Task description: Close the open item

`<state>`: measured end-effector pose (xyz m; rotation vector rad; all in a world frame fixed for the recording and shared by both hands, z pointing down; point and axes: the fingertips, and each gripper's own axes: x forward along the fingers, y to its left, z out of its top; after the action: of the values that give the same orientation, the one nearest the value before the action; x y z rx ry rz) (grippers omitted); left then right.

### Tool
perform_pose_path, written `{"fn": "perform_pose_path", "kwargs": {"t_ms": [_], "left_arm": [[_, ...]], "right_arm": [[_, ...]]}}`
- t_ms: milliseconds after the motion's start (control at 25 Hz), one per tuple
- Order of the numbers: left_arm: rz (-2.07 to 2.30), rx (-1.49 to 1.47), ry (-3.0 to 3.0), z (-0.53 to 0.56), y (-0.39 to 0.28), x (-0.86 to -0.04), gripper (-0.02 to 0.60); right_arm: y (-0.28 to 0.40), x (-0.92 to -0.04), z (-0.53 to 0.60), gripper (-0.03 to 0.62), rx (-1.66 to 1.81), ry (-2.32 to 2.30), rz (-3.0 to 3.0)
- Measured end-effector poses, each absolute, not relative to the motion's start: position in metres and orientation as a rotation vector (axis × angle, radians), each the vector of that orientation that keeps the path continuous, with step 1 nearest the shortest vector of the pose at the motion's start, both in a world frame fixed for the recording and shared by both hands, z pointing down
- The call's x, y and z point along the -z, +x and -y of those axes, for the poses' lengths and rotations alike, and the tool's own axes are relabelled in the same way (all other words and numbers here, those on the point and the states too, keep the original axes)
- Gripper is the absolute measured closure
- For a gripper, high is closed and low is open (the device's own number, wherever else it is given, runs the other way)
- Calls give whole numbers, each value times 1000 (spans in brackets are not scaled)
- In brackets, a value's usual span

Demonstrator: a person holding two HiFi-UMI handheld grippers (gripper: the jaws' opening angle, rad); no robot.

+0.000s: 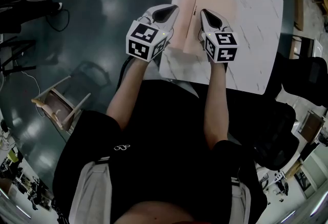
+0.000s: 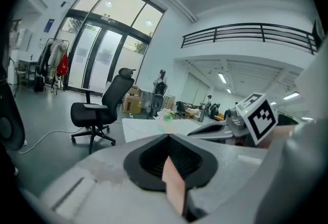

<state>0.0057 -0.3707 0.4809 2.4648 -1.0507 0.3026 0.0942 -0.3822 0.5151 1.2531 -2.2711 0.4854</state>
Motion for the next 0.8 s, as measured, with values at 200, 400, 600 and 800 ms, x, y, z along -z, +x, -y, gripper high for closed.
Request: {"fn": "perform_pose_path", "kwargs": {"t_ms": [200, 400, 600, 800], "left_arm": [[1065, -326, 2441, 374, -7, -489, 583], [1046, -361, 2408, 373, -12, -502, 583], [983, -424, 2396, 366, -2, -515, 583], [931, -493, 2378, 360, 2, -528, 583]], "right_arm": [[87, -531, 387, 602, -521, 1198, 2240], [78, -546, 390, 602, -543, 1144, 2212], [71, -565, 390, 602, -573, 1090, 2189], [65, -583, 391, 602, -610, 1041, 2171]]}}
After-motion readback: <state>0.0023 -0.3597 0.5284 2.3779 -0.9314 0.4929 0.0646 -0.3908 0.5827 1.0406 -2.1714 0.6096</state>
